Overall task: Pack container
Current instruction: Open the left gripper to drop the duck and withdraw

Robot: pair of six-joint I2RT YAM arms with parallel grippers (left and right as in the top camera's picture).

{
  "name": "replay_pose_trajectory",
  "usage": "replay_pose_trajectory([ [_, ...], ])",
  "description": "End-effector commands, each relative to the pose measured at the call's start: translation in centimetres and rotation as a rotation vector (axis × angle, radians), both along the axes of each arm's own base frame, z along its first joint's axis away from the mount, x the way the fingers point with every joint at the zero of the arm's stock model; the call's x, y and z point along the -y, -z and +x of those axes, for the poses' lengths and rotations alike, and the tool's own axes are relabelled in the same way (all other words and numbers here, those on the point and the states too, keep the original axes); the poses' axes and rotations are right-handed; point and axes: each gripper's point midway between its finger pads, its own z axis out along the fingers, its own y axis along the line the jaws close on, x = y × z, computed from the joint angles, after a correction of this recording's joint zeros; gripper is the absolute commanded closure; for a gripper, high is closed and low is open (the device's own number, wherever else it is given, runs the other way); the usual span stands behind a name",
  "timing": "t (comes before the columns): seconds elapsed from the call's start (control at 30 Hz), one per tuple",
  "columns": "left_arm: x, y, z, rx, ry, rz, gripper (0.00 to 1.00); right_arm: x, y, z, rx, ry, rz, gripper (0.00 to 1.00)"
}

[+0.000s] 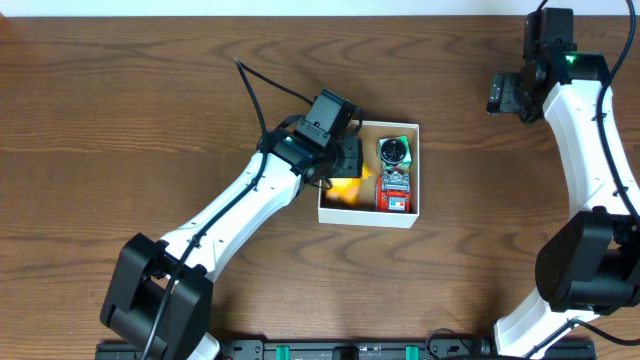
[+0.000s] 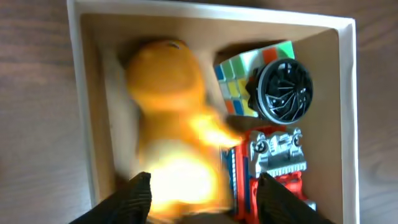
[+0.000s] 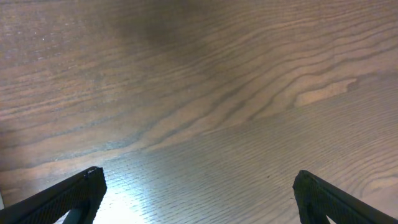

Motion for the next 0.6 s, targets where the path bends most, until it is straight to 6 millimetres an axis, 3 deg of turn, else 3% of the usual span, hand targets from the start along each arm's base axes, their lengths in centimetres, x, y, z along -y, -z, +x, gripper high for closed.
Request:
replay_pose_trajectory([
  [0.0, -0.1, 0.1, 0.5, 0.023, -0.007, 0.003, 0.44, 0.4, -0.7, 0.2, 0.021, 0.019, -0.010, 0.01],
  [0.13, -0.2, -0.6, 1.8, 0.065, -0.028, -0.018, 0.44, 0.4, -0.7, 0.2, 0.021, 0.019, -0.010, 0.01],
  [0.33, -2.7, -2.0, 3.3, 0.091, -0.093, -0.028, 0.44, 0.4, -0.7, 0.2, 0.021, 0.019, -0.010, 0.01],
  [0.57, -10.4, -2.6, 4.6, 0.095, -0.341, 0.103, 0.43, 0.4, -0.7, 0.2, 0.021, 0.019, -0.009, 0.01],
])
